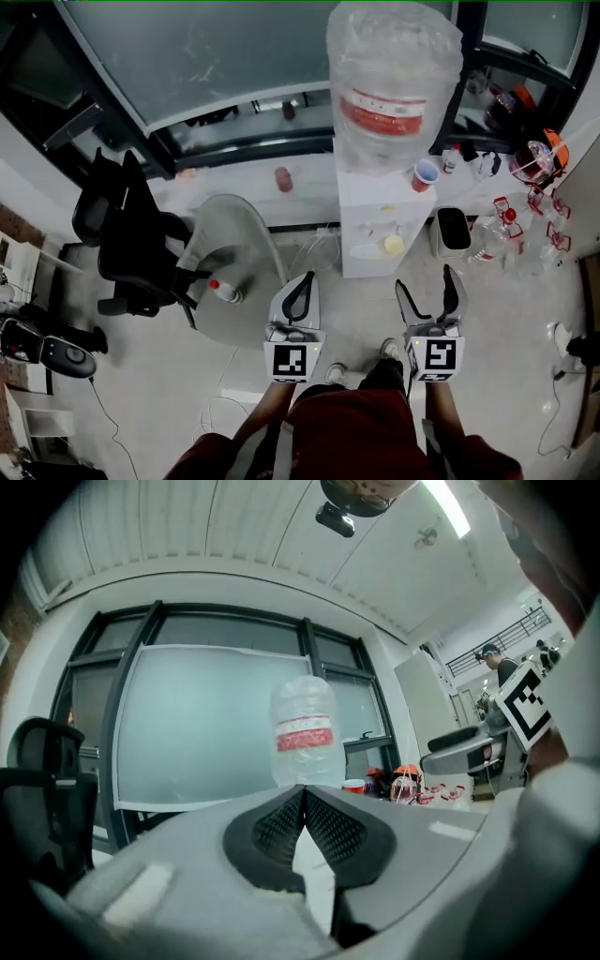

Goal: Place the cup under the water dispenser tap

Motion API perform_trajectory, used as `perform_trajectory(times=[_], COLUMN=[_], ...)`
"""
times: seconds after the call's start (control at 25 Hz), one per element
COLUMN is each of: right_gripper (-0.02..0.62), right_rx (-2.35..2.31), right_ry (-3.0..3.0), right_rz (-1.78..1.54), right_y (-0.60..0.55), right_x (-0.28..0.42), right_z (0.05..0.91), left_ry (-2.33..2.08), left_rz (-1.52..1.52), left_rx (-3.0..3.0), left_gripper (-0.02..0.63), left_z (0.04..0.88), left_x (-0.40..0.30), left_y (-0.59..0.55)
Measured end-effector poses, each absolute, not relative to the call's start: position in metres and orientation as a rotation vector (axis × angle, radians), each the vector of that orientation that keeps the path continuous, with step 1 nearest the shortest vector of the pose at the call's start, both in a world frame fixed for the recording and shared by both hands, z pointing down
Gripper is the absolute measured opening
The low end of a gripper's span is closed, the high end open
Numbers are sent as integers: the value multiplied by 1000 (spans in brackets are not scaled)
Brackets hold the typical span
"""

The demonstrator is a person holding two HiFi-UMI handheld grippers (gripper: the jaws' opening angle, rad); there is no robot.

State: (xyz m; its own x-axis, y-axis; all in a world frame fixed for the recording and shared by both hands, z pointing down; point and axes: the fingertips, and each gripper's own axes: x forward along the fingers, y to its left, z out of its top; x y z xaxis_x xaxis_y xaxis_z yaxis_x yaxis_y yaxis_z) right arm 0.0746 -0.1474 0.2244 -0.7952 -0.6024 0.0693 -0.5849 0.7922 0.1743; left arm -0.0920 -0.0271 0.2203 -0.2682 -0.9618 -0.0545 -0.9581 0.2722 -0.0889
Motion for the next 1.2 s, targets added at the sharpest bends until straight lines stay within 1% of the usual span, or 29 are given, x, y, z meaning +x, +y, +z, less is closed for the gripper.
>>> perform_trajectory(times=[0.2,0.4,0.6,0.72,0.76,0.92,1.12,1.2], right_gripper=[400,393,375,313,277,190,57,19], right_rx=[1013,1035,1029,1012,1004,993,1003,1007], right_ry=[-2896,-2906,-2876,-2869,-2870,-2878,-2888,-2890], right_rz=[-393,-431,-437,-436,-435,-411,-428,-420], right_y=[-143,-136,-134,-129,-127,-123,-121,-119], right_x=[82,80,75,73,73,71,69,70], right_z=[185,171,176,182,182,185,181,181], left_ry=[2348,2331,2324,2329,2330,2322,2308,2306], left_rz=[-54,-6,-5,-30,-32,-23,-27,-25], left_rx=[-1791,-1768,-1789,-1806,-1812,-1822,-1822,-1823], left_gripper=[-3,-3,-3,-3,-3,-3,-3,-3], left_z=[183,163,166,174,176,176,174,174], left_x=[-100,-106,-111,-110,-110,-109,-109,-108], left_y=[-13,-4,-7,-9,-9,-9,-8,-7])
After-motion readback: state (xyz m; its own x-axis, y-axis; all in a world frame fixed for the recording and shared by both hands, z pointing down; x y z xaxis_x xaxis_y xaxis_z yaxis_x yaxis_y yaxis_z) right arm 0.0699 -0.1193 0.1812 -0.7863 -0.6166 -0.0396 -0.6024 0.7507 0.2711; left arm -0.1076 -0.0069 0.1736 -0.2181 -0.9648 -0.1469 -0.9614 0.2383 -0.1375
